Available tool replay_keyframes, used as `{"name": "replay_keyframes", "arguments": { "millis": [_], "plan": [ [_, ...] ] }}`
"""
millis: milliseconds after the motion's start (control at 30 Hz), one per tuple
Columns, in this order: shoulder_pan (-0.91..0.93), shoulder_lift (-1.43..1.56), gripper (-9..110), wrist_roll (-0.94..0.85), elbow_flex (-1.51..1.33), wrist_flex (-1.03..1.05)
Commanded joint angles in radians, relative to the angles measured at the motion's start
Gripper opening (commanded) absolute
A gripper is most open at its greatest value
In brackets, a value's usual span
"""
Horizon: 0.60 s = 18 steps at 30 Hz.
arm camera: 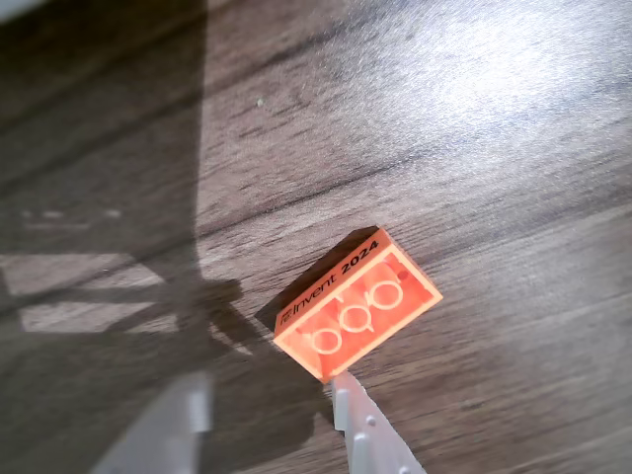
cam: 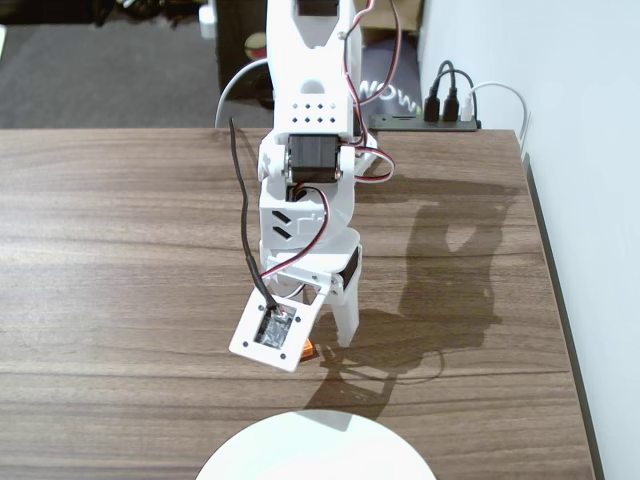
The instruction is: Grasp a lego block and put it on the plate.
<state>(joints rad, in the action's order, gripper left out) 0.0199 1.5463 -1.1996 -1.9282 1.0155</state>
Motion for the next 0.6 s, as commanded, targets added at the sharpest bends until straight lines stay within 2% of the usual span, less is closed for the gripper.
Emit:
{"name": "replay_keyframes", "arguments": {
  "millis": [0,567],
  "plan": [
    [0.005,0.06,22,0.032,0.032,0.005],
    [0.055,0.11,22,0.235,-0.02,0.057]
  ]
}}
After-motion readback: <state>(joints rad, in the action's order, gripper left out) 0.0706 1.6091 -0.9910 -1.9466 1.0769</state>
